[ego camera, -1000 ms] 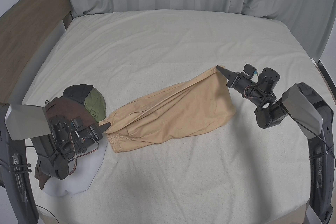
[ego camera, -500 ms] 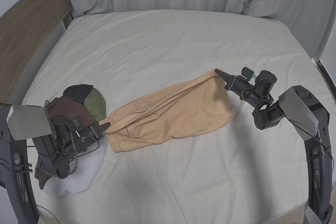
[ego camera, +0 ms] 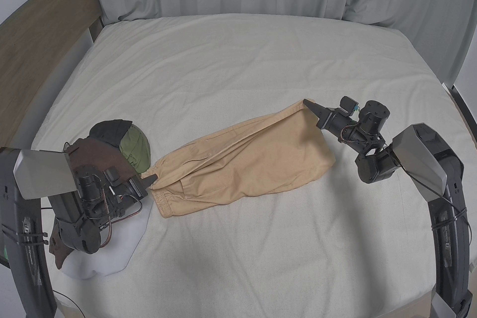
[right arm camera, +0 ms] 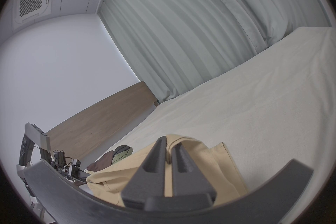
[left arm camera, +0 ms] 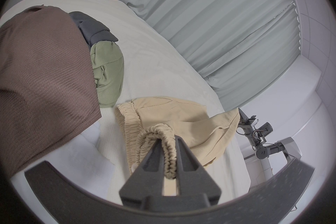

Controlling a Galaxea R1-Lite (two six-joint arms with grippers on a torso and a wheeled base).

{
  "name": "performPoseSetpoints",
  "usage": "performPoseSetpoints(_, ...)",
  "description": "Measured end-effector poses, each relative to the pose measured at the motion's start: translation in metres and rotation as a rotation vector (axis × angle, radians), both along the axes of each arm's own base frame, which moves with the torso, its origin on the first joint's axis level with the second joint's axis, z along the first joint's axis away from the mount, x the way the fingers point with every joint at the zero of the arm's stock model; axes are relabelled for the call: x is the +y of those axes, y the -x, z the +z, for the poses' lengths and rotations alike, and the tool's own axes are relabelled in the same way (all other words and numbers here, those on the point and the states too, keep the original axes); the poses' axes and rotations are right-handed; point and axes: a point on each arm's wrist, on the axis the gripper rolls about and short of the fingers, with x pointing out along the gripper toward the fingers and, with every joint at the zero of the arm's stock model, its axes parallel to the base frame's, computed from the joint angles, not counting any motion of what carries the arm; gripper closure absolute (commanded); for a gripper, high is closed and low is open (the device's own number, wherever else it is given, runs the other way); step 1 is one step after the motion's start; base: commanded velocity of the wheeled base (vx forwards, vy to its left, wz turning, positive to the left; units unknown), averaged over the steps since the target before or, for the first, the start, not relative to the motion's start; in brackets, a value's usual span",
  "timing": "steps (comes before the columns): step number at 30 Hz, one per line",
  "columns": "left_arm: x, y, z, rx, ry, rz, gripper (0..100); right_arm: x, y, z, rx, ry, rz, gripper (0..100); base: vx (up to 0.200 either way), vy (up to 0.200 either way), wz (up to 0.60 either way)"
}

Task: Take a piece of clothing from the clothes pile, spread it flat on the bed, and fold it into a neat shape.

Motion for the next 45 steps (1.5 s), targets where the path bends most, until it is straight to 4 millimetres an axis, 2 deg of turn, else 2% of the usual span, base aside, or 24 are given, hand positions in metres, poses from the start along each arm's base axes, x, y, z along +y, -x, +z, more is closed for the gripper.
performPoseSetpoints(1,0.000,0.000,0.000,-0.001,0.000,0.000,100,0.000,0.000,0.000,0.000,0.000,0.000,100,0.000,0.000,0.00)
performPoseSetpoints(2,0.000,-0.001,0.000,-0.001,0.000,0.001,0,0.001,0.000,-0.001,0.000,0.000,0.001,100,0.000,0.000,0.00)
performPoseSetpoints(3,0.000,-0.001,0.000,-0.002,0.000,0.002,0,0.001,0.000,-0.001,0.000,0.000,0.001,100,0.000,0.000,0.00)
performPoseSetpoints(4,0.000,-0.001,0.000,-0.003,0.000,0.002,0,0.001,0.000,-0.001,0.000,0.001,0.001,0,0.000,0.000,0.00)
performPoseSetpoints(12,0.001,-0.004,0.003,0.006,0.048,0.023,0,0.001,-0.001,-0.002,-0.005,0.011,-0.002,0,0.000,0.000,0.00)
performPoseSetpoints(19,0.004,-0.008,0.009,-0.019,0.054,0.056,0,0.010,0.005,-0.009,0.009,0.032,0.004,0,0.000,0.000,0.00)
performPoseSetpoints(32,0.003,-0.003,0.030,-0.065,0.063,0.052,0,0.042,0.033,-0.017,0.066,0.066,0.022,0,0.000,0.000,0.00)
performPoseSetpoints(45,-0.004,0.010,0.055,-0.115,0.061,0.013,0,0.047,0.060,-0.033,0.114,0.082,0.043,0,0.000,0.000,0.00)
